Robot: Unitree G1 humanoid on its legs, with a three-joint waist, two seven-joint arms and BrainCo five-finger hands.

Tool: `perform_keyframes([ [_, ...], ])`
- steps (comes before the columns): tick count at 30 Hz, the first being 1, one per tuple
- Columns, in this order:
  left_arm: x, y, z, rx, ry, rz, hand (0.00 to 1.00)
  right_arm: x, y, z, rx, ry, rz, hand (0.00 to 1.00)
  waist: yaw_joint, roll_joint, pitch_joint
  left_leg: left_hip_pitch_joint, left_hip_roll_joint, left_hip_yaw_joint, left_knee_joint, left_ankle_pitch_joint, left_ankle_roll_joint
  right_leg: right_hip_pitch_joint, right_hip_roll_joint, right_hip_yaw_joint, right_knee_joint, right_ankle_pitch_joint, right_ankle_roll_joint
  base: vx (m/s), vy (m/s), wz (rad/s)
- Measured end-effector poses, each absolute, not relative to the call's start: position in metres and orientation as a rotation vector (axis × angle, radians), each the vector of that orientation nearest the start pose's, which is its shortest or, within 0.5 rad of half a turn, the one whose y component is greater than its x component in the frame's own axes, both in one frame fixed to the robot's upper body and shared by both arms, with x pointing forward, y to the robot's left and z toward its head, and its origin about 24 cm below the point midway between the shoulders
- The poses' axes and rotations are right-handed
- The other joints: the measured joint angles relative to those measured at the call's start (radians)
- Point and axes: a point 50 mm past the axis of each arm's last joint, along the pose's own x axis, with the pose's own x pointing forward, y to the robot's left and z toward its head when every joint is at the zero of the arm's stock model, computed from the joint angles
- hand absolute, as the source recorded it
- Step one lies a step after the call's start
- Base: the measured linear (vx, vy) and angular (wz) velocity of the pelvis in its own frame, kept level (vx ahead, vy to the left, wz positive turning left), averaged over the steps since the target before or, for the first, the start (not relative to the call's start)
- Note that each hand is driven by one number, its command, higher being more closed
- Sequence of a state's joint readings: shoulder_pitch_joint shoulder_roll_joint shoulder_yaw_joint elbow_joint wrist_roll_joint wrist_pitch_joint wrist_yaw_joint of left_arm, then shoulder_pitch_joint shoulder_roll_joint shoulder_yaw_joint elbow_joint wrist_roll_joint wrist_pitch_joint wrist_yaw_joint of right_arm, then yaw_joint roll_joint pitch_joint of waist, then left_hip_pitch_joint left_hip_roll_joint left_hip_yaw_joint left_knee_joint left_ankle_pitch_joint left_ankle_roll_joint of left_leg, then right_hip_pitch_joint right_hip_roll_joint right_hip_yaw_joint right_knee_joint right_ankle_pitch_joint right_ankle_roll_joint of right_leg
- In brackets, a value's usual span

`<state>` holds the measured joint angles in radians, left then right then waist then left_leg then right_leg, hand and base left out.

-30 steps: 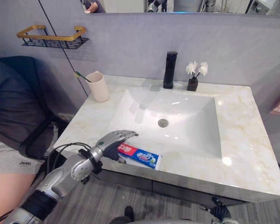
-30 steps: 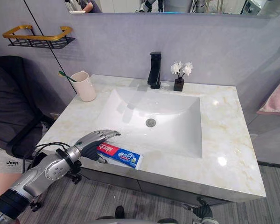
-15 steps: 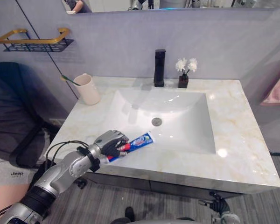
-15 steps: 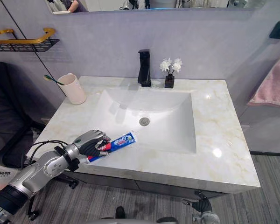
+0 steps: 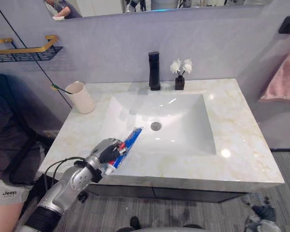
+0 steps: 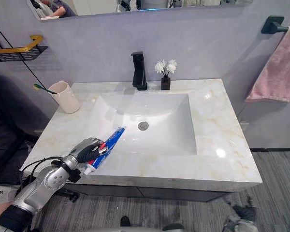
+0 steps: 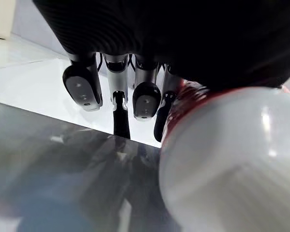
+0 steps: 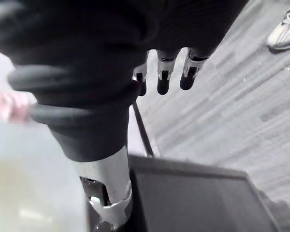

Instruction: Organize washtable

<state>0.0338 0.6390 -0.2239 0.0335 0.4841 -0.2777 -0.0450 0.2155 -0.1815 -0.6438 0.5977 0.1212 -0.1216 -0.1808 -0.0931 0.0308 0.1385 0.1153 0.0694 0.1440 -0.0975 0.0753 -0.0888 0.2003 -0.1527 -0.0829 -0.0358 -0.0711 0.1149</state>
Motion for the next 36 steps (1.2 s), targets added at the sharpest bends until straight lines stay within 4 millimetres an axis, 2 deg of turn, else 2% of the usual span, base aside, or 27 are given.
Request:
perform_keyframes([
  [2, 0.231, 0.200, 0.048, 1.054, -0.137, -0.409, 1.00, 0.083, -0.356, -0.055, -0.019, 0.462, -1.069, 0.00, -0.002, -0.008, -0.010, -0.001, 0.002, 0.005, 0.000, -0.001, -0.001, -0.005, 0.002, 0.005, 0.001, 0.001, -0.001, -0.02, -0.020, -0.15],
  [4, 0.228, 0.196, 0.053, 1.010, -0.163, -0.368, 1.00, 0.080, -0.372, -0.016, -0.072, 0.279, -1.206, 0.00, -0.003, -0.017, -0.023, -0.002, 0.002, 0.011, 0.001, 0.000, 0.000, -0.013, 0.003, 0.012, 0.007, 0.002, -0.001, -0.01, -0.018, -0.08],
  [5, 0.227, 0.196, 0.055, 1.003, -0.171, -0.359, 1.00, 0.081, -0.375, -0.006, -0.091, 0.235, -1.228, 0.00, -0.004, -0.018, -0.026, -0.002, 0.003, 0.013, 0.001, 0.000, 0.000, -0.015, 0.003, 0.014, 0.009, 0.002, -0.001, -0.02, -0.008, -0.10],
  [6, 0.226, 0.194, 0.059, 0.990, -0.193, -0.343, 1.00, 0.084, -0.380, 0.020, -0.138, 0.119, -1.280, 0.00, -0.003, -0.022, -0.033, -0.001, 0.003, 0.017, 0.001, 0.000, 0.000, -0.017, 0.003, 0.019, 0.013, 0.002, -0.001, -0.02, -0.005, -0.07],
  [8, 0.227, 0.192, 0.063, 0.985, -0.213, -0.334, 1.00, 0.090, -0.382, 0.048, -0.192, -0.012, -1.312, 0.00, -0.002, -0.026, -0.043, -0.001, 0.003, 0.021, 0.000, 0.000, 0.001, -0.022, 0.003, 0.026, 0.017, 0.002, 0.000, -0.03, -0.004, -0.08],
  [9, 0.227, 0.193, 0.065, 0.983, -0.218, -0.323, 1.00, 0.096, -0.382, 0.063, -0.211, -0.086, -1.315, 0.00, -0.002, -0.027, -0.044, 0.002, 0.003, 0.022, 0.000, 0.000, 0.001, -0.022, 0.003, 0.028, 0.020, 0.002, 0.000, -0.06, -0.003, -0.09],
  [10, 0.228, 0.195, 0.069, 0.980, -0.228, -0.301, 1.00, 0.108, -0.380, 0.091, -0.230, -0.232, -1.297, 0.00, -0.003, -0.028, -0.045, 0.004, 0.003, 0.024, 0.000, -0.001, 0.001, -0.025, 0.003, 0.031, 0.026, 0.003, 0.001, -0.06, -0.001, -0.07],
  [11, 0.228, 0.196, 0.071, 0.981, -0.238, -0.295, 1.00, 0.114, -0.378, 0.105, -0.246, -0.307, -1.273, 0.00, -0.002, -0.028, -0.045, 0.003, 0.003, 0.024, 0.000, -0.002, 0.000, -0.029, 0.003, 0.032, 0.030, 0.003, 0.002, -0.08, 0.000, -0.04],
  [13, 0.228, 0.197, 0.077, 0.974, -0.257, -0.278, 1.00, 0.139, -0.365, 0.156, -0.298, -0.564, -1.122, 0.00, 0.000, -0.027, -0.045, 0.003, 0.002, 0.023, 0.000, -0.004, -0.003, -0.031, 0.001, 0.032, 0.031, 0.002, 0.003, -0.07, 0.004, 0.00],
  [14, 0.229, 0.198, 0.079, 0.968, -0.264, -0.270, 1.00, 0.148, -0.358, 0.176, -0.311, -0.663, -1.038, 0.00, 0.002, -0.027, -0.045, 0.003, 0.001, 0.021, 0.000, -0.004, -0.003, -0.032, 0.002, 0.032, 0.031, 0.002, 0.004, -0.06, 0.002, -0.01],
  [16, 0.228, 0.196, 0.089, 0.929, -0.307, -0.260, 1.00, 0.172, -0.324, 0.226, -0.283, -0.937, -0.731, 0.00, 0.015, -0.028, -0.046, 0.003, 0.001, 0.012, 0.000, -0.004, -0.003, -0.032, 0.003, 0.032, 0.030, 0.002, 0.007, -0.05, -0.007, -0.01],
  [18, 0.227, 0.192, 0.098, 0.900, -0.356, -0.265, 1.00, 0.189, -0.292, 0.254, -0.184, -1.110, -0.458, 0.00, 0.029, -0.035, -0.051, 0.001, 0.001, -0.001, 0.000, 0.001, 0.001, -0.032, 0.005, 0.027, 0.030, 0.005, 0.004, -0.02, -0.014, 0.05],
  [19, 0.228, 0.191, 0.101, 0.895, -0.371, -0.267, 1.00, 0.194, -0.283, 0.259, -0.154, -1.143, -0.386, 0.00, 0.032, -0.038, -0.054, 0.000, 0.001, -0.004, 0.000, 0.001, 0.001, -0.032, 0.005, 0.025, 0.030, 0.005, 0.004, 0.00, -0.019, 0.10],
  [21, 0.235, 0.183, 0.115, 0.882, -0.446, -0.276, 1.00, 0.219, -0.242, 0.270, 0.001, -1.176, -0.084, 0.00, 0.057, -0.048, -0.061, -0.011, 0.000, -0.018, 0.001, 0.010, 0.008, -0.032, 0.005, 0.010, 0.032, 0.009, 0.004, 0.00, -0.020, 0.18],
  [22, 0.238, 0.182, 0.119, 0.886, -0.471, -0.274, 1.00, 0.225, -0.233, 0.271, 0.035, -1.168, -0.026, 0.00, 0.058, -0.050, -0.062, -0.016, -0.002, -0.025, 0.001, 0.013, 0.010, -0.032, 0.005, 0.003, 0.032, 0.009, 0.004, 0.00, -0.021, 0.28],
  [23, 0.243, 0.177, 0.129, 0.891, -0.522, -0.273, 1.00, 0.241, -0.211, 0.270, 0.086, -1.120, 0.107, 0.00, 0.069, -0.054, -0.062, -0.022, -0.004, -0.038, 0.001, 0.019, 0.012, -0.032, 0.004, -0.009, 0.034, 0.009, 0.005, -0.01, -0.019, 0.29],
  [24, 0.247, 0.173, 0.136, 0.888, -0.560, -0.267, 1.00, 0.252, -0.195, 0.267, 0.102, -1.069, 0.187, 0.00, 0.083, -0.055, -0.062, -0.027, -0.005, -0.046, 0.001, 0.022, 0.013, -0.032, 0.003, -0.020, 0.035, 0.009, 0.005, -0.01, -0.023, 0.27],
  [25, 0.249, 0.171, 0.139, 0.884, -0.580, -0.264, 1.00, 0.257, -0.186, 0.264, 0.112, -1.040, 0.229, 0.00, 0.084, -0.055, -0.062, -0.029, -0.006, -0.052, 0.001, 0.025, 0.014, -0.032, 0.003, -0.027, 0.036, 0.009, 0.005, -0.01, -0.017, 0.24],
  [26, 0.251, 0.166, 0.144, 0.876, -0.614, -0.258, 1.00, 0.267, -0.167, 0.257, 0.157, -0.977, 0.301, 0.00, 0.098, -0.055, -0.062, -0.034, -0.007, -0.061, 0.001, 0.029, 0.015, -0.032, 0.003, -0.037, 0.037, 0.009, 0.005, -0.02, -0.017, 0.19],
  [27, 0.252, 0.163, 0.146, 0.867, -0.633, -0.257, 1.00, 0.274, -0.154, 0.250, 0.193, -0.932, 0.335, 0.00, 0.112, -0.055, -0.062, -0.036, -0.007, -0.064, 0.001, 0.030, 0.015, -0.031, 0.003, -0.043, 0.037, 0.009, 0.005, -0.02, -0.017, 0.18],
  [30, 0.251, 0.158, 0.146, 0.834, -0.653, -0.237, 1.00, 0.285, -0.123, 0.230, 0.296, -0.806, 0.410, 0.00, 0.117, -0.053, -0.061, -0.044, -0.011, -0.083, 0.000, 0.037, 0.016, -0.030, 0.002, -0.065, 0.042, 0.009, 0.005, -0.04, -0.017, 0.19],
  [36, 0.247, 0.149, 0.151, 0.804, -0.723, -0.158, 1.00, 0.295, -0.088, 0.200, 0.374, -0.635, 0.475, 0.00, 0.115, -0.041, -0.052, -0.050, -0.016, -0.098, -0.007, 0.042, 0.018, -0.032, -0.004, -0.085, 0.054, 0.006, 0.001, -0.08, 0.001, 0.09],
])
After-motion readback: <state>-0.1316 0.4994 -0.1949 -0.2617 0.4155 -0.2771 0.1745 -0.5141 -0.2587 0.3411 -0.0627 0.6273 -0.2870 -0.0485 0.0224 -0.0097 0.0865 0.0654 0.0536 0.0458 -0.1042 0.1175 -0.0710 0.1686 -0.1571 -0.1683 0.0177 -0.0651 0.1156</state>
